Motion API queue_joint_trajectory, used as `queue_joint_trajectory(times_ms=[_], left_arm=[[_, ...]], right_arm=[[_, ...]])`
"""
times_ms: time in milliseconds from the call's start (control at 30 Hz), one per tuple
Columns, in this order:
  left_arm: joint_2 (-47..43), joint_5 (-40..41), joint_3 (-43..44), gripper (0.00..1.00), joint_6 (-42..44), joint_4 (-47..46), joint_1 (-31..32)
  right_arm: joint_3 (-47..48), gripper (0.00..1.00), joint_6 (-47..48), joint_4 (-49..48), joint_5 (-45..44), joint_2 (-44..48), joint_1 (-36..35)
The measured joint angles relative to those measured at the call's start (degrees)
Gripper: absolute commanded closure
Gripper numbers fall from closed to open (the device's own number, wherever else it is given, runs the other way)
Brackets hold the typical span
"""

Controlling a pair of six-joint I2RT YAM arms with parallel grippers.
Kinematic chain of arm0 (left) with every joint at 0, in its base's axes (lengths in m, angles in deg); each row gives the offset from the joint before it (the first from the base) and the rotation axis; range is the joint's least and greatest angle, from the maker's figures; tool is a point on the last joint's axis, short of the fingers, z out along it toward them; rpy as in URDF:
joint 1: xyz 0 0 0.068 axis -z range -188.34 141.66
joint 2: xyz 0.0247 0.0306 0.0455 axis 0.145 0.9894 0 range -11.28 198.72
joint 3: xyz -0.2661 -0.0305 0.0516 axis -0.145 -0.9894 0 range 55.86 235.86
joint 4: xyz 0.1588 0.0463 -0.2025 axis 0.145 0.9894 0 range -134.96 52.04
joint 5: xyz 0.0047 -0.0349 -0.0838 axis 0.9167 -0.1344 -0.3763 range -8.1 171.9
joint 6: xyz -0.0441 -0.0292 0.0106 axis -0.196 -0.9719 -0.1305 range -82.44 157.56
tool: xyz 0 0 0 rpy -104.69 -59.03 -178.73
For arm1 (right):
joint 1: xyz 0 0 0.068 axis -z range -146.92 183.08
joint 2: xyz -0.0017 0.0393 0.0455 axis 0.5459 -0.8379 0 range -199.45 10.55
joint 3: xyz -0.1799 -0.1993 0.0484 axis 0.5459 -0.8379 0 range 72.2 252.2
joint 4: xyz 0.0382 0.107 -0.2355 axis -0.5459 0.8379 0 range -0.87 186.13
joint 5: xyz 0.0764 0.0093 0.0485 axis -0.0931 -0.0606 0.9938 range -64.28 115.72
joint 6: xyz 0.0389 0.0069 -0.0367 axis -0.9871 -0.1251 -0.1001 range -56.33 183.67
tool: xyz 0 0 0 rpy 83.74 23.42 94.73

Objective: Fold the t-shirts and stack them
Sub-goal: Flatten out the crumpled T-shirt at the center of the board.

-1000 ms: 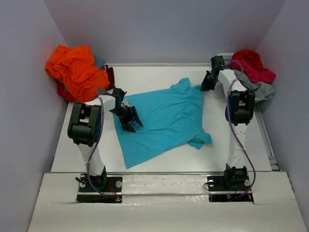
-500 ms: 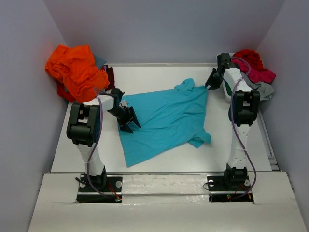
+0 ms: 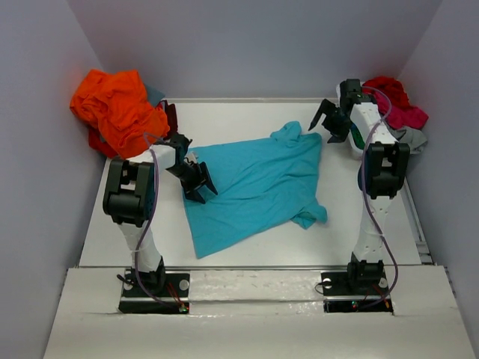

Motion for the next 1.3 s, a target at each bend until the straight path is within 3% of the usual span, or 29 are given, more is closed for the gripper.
queue_joint_trajectory(times_ms=[200, 433, 700, 1067, 1300], left_arm=[[2.93, -0.92, 4.72, 0.34, -0.17, -0.48, -0.26], [5.70, 1.33, 15.17, 0.34, 0.28, -0.35, 0.46], [5.86, 3.13, 15.61, 0.33, 0.20, -0.68, 0.48], [7.93, 3.37, 13.97, 0.33, -1.75, -3.63, -3.30], [11.54, 1.99, 17.09, 0.33, -2.40, -3.48, -4.74]], right_arm=[[-7.74, 0.05, 1.66, 2.27, 3.74, 7.21, -1.01], [-22.21, 0.05, 3.39, 3.23, 5.95, 17.38, -7.41], [-31.98, 0.05, 4.09, 4.44, 7.54, 22.53, -12.20], [-42.66, 0.04, 0.94, 6.82, 3.74, 39.08, -12.15], [-51.93, 0.03, -1.18, 8.17, 3.23, 44.30, -12.15]])
